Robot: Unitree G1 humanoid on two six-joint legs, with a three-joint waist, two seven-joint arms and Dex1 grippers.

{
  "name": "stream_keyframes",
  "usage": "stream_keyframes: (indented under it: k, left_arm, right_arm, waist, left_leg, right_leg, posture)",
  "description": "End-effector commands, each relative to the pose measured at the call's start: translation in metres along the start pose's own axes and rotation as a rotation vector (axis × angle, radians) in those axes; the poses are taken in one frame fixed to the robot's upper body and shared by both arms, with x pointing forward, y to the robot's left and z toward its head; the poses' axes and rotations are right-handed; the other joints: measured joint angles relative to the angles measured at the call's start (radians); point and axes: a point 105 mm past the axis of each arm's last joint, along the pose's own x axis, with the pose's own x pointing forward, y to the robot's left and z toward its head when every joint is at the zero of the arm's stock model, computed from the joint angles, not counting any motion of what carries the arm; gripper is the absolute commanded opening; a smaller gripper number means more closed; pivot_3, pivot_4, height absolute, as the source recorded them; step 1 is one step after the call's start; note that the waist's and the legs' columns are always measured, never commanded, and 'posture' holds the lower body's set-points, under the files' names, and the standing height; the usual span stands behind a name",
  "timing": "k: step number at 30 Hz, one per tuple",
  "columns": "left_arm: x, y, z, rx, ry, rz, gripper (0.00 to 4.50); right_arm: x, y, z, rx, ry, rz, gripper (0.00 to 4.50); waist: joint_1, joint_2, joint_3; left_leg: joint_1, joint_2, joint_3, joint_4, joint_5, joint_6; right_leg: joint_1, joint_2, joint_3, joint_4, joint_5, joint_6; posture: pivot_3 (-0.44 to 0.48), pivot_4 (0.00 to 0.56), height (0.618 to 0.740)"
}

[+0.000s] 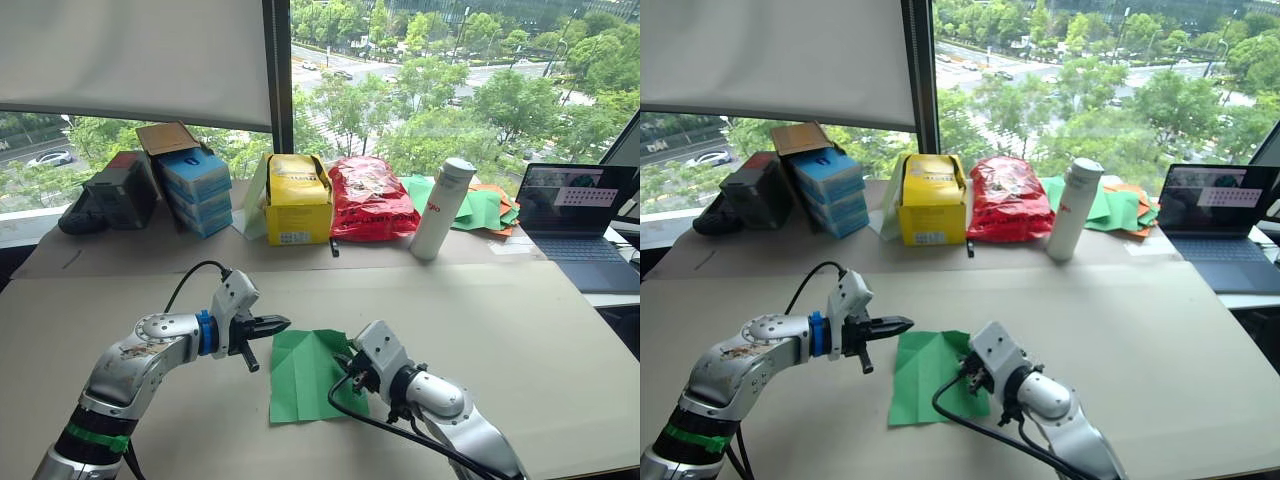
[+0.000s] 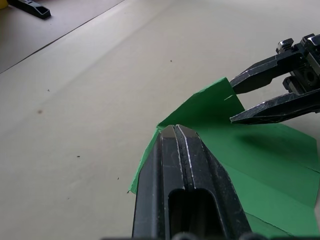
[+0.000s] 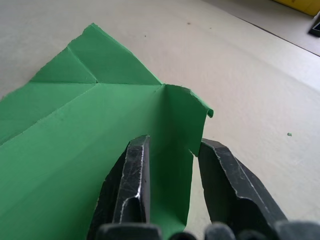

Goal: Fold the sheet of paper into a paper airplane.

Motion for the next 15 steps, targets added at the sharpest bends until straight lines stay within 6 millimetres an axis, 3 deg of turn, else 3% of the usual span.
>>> stream_keyframes:
  k: [1,15]
  left_arm:
    - [-0.003,-0.003,0.007,0.033,-0.012,-0.002,0.00]
    - [0.014,-0.010,0.012,0.047,-0.025,-0.056,0.00]
  right_arm:
    - [0.000,-0.003,0.013,-0.063,-0.056,0.000,0.03]
    - [0.008,0.012,-0.006,-0.625,0.074,0.152,0.03]
  waist:
    - [0.000,0.000,0.000]
    - [0.003,0.000,0.000]
  left_leg:
    - [0.000,0.000,0.000,0.000,0.000,0.000]
    - [0.000,0.000,0.001,0.001,0.001,-0.001]
  right_leg:
    - [0.000,0.000,0.000,0.000,0.000,0.000]
    - [0.000,0.000,-0.003,0.000,0.000,0.000]
  posture:
    - [0.000,0.150,0.740]
    - [0.000,0.150,0.740]
